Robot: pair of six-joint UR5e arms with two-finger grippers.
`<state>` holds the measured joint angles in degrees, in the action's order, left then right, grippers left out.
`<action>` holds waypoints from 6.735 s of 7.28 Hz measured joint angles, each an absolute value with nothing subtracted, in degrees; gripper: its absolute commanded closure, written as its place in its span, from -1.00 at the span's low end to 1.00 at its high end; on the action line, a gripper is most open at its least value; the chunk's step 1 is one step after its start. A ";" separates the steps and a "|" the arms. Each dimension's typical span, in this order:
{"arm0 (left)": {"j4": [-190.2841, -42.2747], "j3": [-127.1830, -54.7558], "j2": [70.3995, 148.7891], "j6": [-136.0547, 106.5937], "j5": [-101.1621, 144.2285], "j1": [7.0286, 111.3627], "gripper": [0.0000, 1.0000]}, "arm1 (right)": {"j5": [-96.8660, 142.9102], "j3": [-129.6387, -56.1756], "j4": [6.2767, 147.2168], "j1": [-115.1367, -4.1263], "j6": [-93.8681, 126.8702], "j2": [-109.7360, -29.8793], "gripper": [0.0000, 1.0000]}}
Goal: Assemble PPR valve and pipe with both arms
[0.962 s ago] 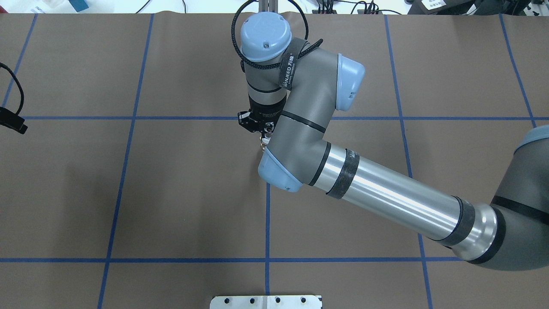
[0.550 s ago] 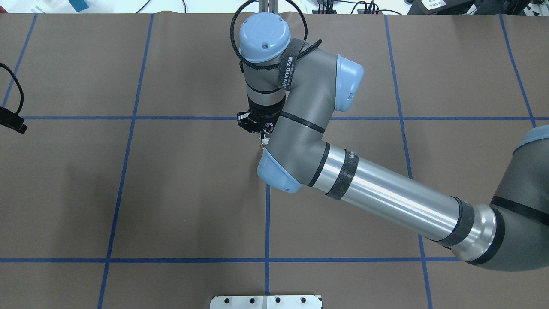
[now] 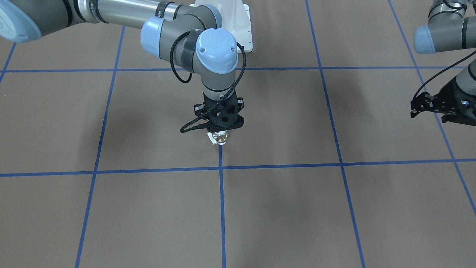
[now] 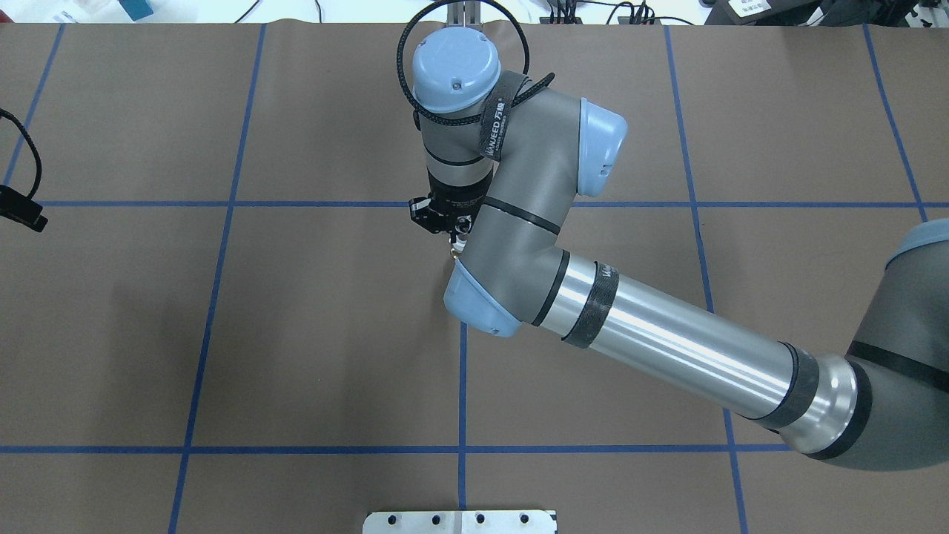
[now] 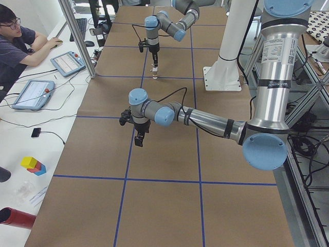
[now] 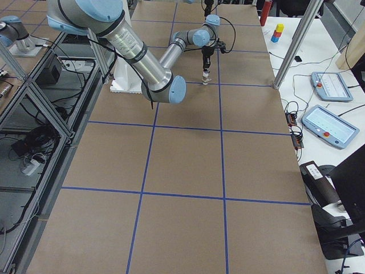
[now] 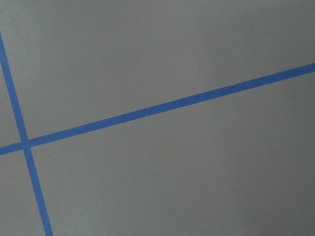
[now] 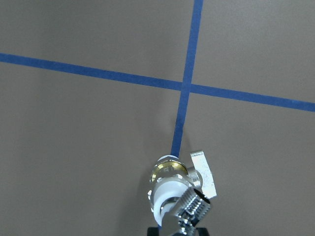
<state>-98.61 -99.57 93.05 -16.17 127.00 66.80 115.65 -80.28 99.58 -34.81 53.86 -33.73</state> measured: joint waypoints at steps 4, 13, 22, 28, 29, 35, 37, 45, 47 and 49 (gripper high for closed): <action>-98.61 -99.57 93.13 -16.17 127.00 66.80 -1.00 | 115.58 -80.25 99.54 -34.83 54.35 -33.86 -0.15; -98.61 -99.58 93.16 -16.17 127.00 66.74 -1.00 | 115.49 -80.24 96.60 -34.81 54.66 -34.80 -0.21; -98.58 -100.14 93.44 -16.07 127.18 67.21 -1.00 | 117.73 -85.33 99.44 -39.39 56.59 -34.97 -0.98; -98.58 -100.43 91.70 -15.61 133.95 75.33 -1.00 | 131.76 -103.83 114.06 -72.17 10.12 -68.13 -0.98; -99.09 -100.37 90.22 -15.42 133.95 76.62 -1.00 | 132.85 -101.17 114.06 -77.73 2.16 -72.24 -0.98; -100.14 -97.76 83.36 5.08 133.34 85.38 -1.00 | 133.99 -90.24 95.83 -85.88 -5.17 -85.68 -0.98; -99.87 -94.57 84.28 5.40 132.21 85.59 -1.00 | 133.92 -89.50 92.73 -85.95 -5.10 -87.81 -0.98; -93.96 -96.41 86.54 5.27 131.75 85.87 -1.00 | 134.92 -91.35 94.31 -89.73 -4.46 -89.41 -0.98; -93.96 -96.48 86.51 5.27 131.75 85.87 -1.00 | 135.07 -94.91 98.64 -90.14 -4.33 -89.42 -0.98; -93.96 -96.50 86.49 5.27 131.73 85.87 -1.00 | 135.16 -95.67 99.51 -90.17 -4.36 -89.53 -0.98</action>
<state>-93.96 -96.50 86.49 5.27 131.73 85.87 135.16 -95.67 99.51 -90.17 -4.36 -89.53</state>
